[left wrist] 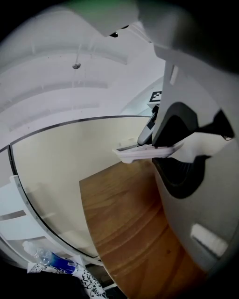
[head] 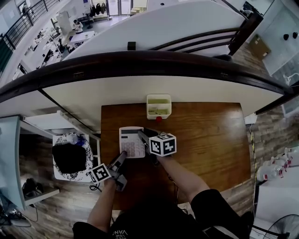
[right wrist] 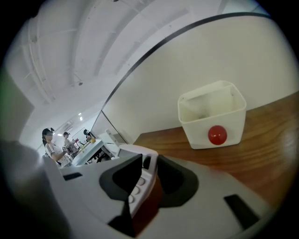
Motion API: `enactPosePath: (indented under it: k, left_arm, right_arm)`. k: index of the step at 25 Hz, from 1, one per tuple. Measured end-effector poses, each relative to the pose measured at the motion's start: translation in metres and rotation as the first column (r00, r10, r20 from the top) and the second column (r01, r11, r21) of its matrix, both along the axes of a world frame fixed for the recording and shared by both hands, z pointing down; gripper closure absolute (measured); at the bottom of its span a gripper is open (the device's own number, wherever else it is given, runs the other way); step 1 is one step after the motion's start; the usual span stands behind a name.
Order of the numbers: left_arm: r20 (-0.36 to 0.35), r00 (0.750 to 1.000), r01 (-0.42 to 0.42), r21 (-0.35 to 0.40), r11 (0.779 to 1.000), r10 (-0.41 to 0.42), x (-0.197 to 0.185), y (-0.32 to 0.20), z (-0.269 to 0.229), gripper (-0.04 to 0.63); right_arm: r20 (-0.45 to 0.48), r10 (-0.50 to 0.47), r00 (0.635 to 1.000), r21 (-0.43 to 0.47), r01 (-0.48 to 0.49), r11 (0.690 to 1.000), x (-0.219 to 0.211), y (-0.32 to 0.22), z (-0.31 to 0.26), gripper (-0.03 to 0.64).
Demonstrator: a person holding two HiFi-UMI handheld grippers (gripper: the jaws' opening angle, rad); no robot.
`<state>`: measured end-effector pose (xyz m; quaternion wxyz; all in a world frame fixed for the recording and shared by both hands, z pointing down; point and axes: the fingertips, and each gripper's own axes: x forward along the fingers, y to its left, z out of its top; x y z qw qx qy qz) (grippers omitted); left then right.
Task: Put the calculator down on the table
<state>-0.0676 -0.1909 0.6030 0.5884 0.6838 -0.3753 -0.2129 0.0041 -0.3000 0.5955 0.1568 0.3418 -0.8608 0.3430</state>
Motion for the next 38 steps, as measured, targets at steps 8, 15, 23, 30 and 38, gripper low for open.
enactPosePath:
  k: [8,15,23,30,38]
  left_arm:
    - [0.043,0.998,0.038,-0.048,0.998,-0.036,-0.021,-0.024,0.028,0.513]
    - [0.033,0.999,0.03,-0.096,0.995,-0.027,-0.027,-0.042,0.035,0.514]
    - [-0.056,0.996,0.061,-0.178,0.982,-0.072,-0.031,-0.058,0.038,0.512]
    - [-0.118,0.983,0.119,-0.196,0.973,-0.143,-0.03,-0.074,0.036,0.517]
    - [-0.09,0.982,0.147,-0.18,0.973,-0.165,-0.027,-0.092,0.037,0.516]
  right_arm:
    - [-0.067,0.007,0.998,0.003,-0.007,1.0,-0.021,-0.027,0.027,0.532]
    - [-0.148,0.032,0.988,0.052,-0.025,0.998,-0.028,-0.043,0.036,0.533]
    - [-0.238,0.053,0.97,0.117,-0.025,0.993,-0.029,-0.056,0.039,0.53]
    - [-0.24,0.054,0.969,0.167,-0.013,0.986,-0.032,-0.043,0.024,0.477]
    - [-0.241,0.023,0.97,0.198,0.026,0.98,-0.024,-0.003,0.011,0.444]
